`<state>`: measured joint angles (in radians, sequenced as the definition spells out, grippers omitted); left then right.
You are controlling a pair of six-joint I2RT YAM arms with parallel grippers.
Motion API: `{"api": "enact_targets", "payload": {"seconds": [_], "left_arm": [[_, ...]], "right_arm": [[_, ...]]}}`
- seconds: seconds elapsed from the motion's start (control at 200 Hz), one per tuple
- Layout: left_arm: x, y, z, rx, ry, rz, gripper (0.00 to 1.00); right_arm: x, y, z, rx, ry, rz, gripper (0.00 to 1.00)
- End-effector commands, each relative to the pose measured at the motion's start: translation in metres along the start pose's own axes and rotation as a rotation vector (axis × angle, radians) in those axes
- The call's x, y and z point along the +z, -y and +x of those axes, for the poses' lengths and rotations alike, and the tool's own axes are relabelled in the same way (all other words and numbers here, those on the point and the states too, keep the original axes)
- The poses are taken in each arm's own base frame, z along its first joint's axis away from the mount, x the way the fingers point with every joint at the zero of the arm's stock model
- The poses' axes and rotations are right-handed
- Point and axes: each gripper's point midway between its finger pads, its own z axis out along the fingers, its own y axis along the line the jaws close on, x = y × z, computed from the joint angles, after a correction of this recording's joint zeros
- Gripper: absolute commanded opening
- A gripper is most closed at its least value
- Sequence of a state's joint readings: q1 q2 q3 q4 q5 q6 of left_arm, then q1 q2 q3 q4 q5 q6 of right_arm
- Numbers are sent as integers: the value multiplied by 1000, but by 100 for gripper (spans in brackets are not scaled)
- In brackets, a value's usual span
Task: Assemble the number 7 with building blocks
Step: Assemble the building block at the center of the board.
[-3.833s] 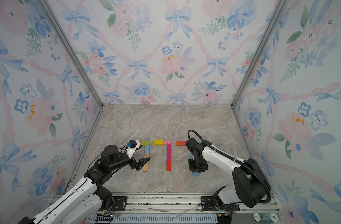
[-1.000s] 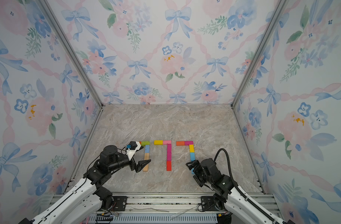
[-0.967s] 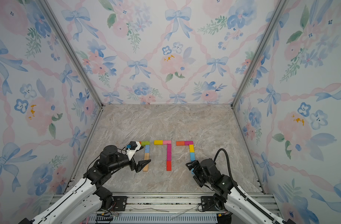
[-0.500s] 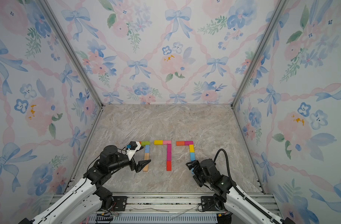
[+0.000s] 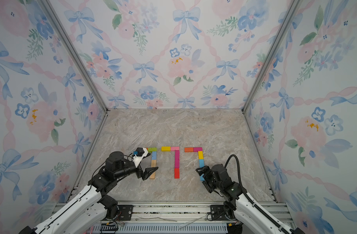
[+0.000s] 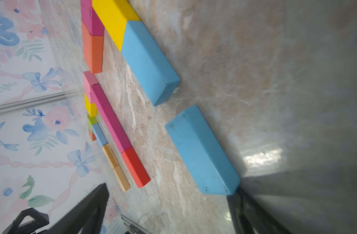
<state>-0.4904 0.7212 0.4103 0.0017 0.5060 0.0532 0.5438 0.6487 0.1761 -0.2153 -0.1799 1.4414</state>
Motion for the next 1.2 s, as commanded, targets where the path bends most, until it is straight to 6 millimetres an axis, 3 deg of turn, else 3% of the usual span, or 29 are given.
{"api": "enact_targets", "payload": {"seconds": [0.0,0.595,0.905,1.195], "left_arm": [[1,2,4,16,-11,10,98],[3,0,7,12,-22,6,98],[2,0,5,13,-18,6,98],[1,1,4,15,-14,10,98]], "right_arm": [[5,17,1,-5,-13,55,94],[6,16,-10,6,-9,69,92],[1,15,4,-33,-28,112,93],[15,-8,14,-102,-61,94,93]]}}
